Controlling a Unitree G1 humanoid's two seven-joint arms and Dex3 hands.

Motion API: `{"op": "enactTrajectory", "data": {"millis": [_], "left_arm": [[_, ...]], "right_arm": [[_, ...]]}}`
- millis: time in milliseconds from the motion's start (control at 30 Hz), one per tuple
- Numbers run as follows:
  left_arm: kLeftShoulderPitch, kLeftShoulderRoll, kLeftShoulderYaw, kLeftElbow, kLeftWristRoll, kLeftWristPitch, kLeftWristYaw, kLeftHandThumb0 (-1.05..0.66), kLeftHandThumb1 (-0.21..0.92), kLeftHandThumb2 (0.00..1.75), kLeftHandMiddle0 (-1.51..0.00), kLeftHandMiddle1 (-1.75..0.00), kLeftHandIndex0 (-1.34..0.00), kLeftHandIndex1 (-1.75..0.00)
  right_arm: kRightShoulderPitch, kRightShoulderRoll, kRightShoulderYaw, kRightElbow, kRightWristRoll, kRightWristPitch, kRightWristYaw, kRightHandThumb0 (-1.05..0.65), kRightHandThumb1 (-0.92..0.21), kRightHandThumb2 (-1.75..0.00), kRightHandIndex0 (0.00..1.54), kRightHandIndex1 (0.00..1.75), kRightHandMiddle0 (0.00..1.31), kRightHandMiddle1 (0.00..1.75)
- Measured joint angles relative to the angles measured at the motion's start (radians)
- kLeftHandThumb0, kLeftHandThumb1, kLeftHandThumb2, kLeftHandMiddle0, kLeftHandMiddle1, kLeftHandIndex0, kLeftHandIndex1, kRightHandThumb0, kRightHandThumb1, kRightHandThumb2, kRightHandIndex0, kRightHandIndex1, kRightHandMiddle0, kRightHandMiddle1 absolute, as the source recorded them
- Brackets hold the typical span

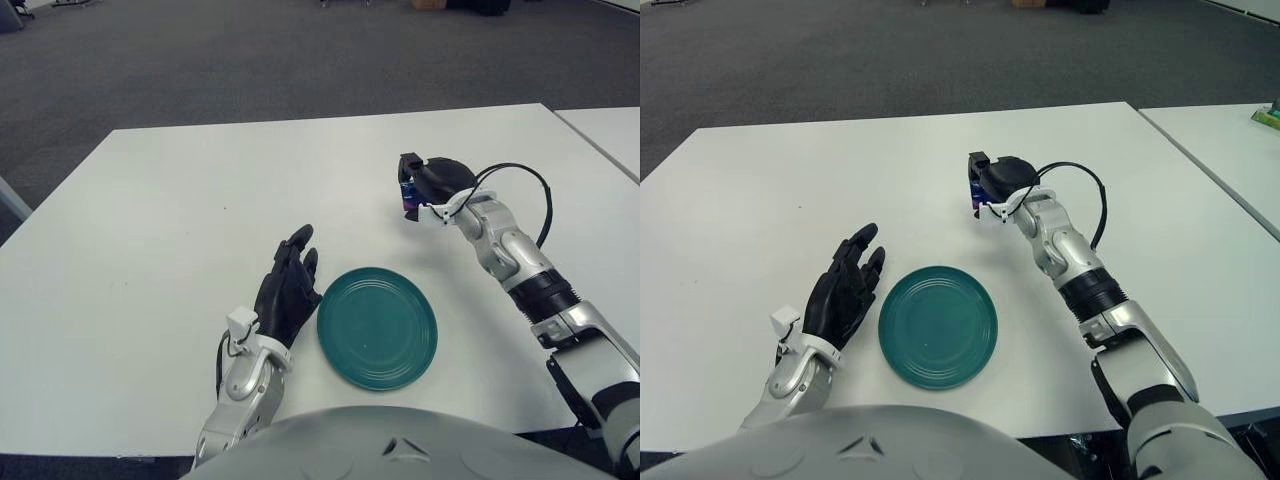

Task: Put the gum into the plate.

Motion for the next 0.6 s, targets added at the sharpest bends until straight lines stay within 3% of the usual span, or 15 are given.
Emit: {"op": "enactTrajectory", "data": {"millis": [367, 467, 600], "left_arm": [[-0.003, -0.005, 0.005, 0.002, -0.012, 0.000, 0.001, -1.05, 0.92, 0.94, -0.22, -0.01, 0.00, -0.64], [-0.003, -0.007, 0.006, 0.006, -0.010, -0.004, 0.002, -1.05, 0.92, 0.94, -0.25, -0.02, 0.00, -0.69], [-0.003, -0.009, 0.007, 0.018, -0.001, -0.018, 0.003, -1.05, 0.92, 0.94, -0.27, -0.02, 0.00, -0.74]], "right_arm": [[0.043, -0.025, -0.004, -0.255, 0.022, 0.018, 0.236, -0.40, -0.62, -0.93, 0.41, 1.14, 0.38, 1.75], [0.066, -0.026, -0.004, -0.320, 0.023, 0.020, 0.279, -0.40, -0.63, -0.92, 0.43, 0.82, 0.38, 1.75], [0.135, -0.023, 0.000, -0.472, 0.018, 0.049, 0.350, -0.40, -0.63, -0.92, 0.43, 0.92, 0.38, 1.75]]}}
